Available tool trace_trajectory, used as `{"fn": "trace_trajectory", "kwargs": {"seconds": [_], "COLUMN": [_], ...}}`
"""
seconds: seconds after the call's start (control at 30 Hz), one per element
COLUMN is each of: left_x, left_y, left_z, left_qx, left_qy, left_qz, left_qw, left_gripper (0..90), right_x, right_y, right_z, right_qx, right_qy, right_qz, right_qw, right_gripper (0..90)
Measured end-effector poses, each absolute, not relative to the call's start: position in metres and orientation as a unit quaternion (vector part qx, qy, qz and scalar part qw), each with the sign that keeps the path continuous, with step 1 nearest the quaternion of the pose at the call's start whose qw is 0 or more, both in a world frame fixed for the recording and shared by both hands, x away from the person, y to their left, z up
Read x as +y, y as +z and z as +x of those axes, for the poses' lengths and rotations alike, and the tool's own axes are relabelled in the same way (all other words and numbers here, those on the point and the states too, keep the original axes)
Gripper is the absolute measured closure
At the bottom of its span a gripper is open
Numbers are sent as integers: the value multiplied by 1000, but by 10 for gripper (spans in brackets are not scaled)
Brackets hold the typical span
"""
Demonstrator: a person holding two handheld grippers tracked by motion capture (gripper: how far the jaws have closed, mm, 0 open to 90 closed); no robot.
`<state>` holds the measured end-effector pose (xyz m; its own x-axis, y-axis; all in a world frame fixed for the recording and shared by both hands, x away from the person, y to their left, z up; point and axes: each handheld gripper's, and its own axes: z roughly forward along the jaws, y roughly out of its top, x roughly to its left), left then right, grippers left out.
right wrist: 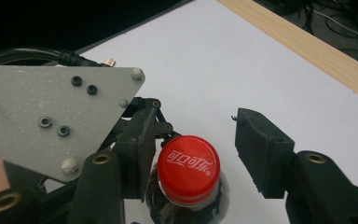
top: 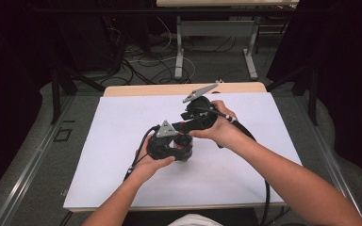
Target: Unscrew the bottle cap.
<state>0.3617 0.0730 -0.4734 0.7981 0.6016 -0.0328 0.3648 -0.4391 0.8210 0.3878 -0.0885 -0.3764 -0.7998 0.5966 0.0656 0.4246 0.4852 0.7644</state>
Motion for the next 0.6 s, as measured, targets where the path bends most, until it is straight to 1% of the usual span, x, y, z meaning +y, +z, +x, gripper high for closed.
{"fn": "trace_trajectory", "kwargs": {"seconds": [0.1, 0.17, 0.23, 0.43, 0.47, 0.5, 0.53, 0.6], "left_x": [73, 73, 73, 73, 73, 73, 73, 73], "left_y": [-474, -474, -474, -475, -475, -475, -475, -475], "left_z": [361, 362, 361, 363, 363, 363, 362, 362], "left_qx": [292, 294, 296, 292, 289, 288, 287, 287], "left_qy": [131, 133, 131, 131, 131, 129, 128, 128], "left_qz": [839, 838, 838, 839, 842, 842, 841, 840], "left_qw": [440, 440, 439, 439, 437, 438, 440, 442], "left_gripper": [298, 299, 299, 299, 299, 299, 299, 300], "right_x": [-86, -85, -84, -85, -86, -86, -87, -88], "right_y": [-378, -379, -379, -378, -377, -377, -377, -376], "right_z": [389, 389, 390, 394, 398, 398, 402, 404], "right_qx": [855, 857, 858, 869, 877, 877, 889, 892], "right_qy": [406, 399, 399, 389, 385, 385, 384, 386], "right_qz": [305, 311, 310, 298, 281, 281, 244, 231], "right_qw": [108, 99, 90, 72, 60, 60, 51, 47], "right_gripper": [504, 539, 607, 615, 616, 616, 616, 617]}}
